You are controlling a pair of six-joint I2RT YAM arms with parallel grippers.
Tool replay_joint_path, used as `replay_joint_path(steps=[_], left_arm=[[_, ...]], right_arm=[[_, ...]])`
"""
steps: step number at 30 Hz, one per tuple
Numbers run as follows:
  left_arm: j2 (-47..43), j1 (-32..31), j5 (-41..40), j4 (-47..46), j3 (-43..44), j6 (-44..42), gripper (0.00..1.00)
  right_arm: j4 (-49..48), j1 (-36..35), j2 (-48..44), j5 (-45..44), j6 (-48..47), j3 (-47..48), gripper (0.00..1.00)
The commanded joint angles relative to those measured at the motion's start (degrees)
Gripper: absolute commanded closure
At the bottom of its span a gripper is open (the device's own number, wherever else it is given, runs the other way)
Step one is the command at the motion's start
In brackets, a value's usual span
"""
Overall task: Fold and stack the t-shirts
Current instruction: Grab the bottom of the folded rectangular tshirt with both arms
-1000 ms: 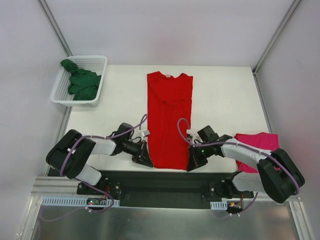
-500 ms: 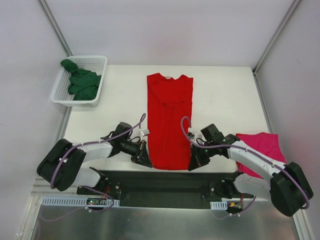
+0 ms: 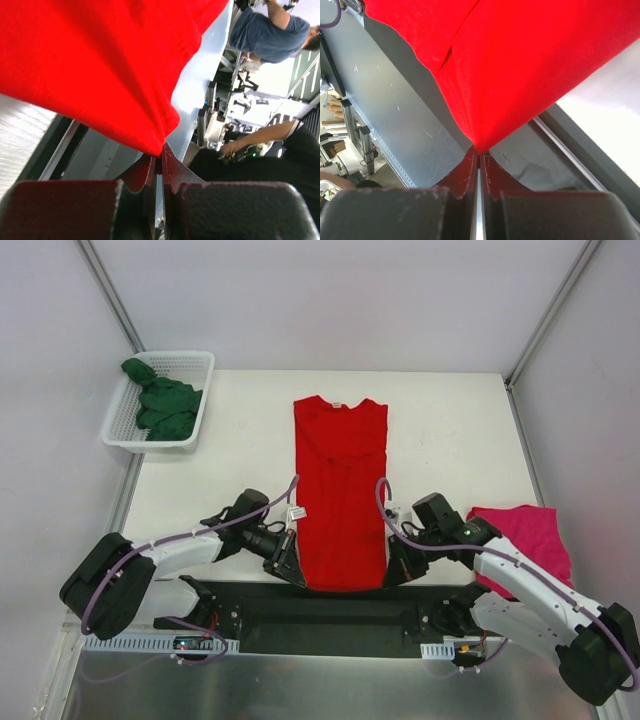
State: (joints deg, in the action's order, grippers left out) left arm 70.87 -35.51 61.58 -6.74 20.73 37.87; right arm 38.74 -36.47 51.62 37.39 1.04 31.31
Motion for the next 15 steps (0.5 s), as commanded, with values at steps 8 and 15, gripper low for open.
replay_joint_path(steps=[8,15], left_arm=[[-3.54,-1.67,4.51,6.48,6.06,-6.31,1.00],[-4.87,-0.53,4.42,12.01,10.11,-10.62,1.00]], right_arm=[[3.97,-0.97,-3.98,0.15,-2.62,5.86,0.99],[3.80,-0.89,-4.07,-2.14,-3.67,7.97,0.99]])
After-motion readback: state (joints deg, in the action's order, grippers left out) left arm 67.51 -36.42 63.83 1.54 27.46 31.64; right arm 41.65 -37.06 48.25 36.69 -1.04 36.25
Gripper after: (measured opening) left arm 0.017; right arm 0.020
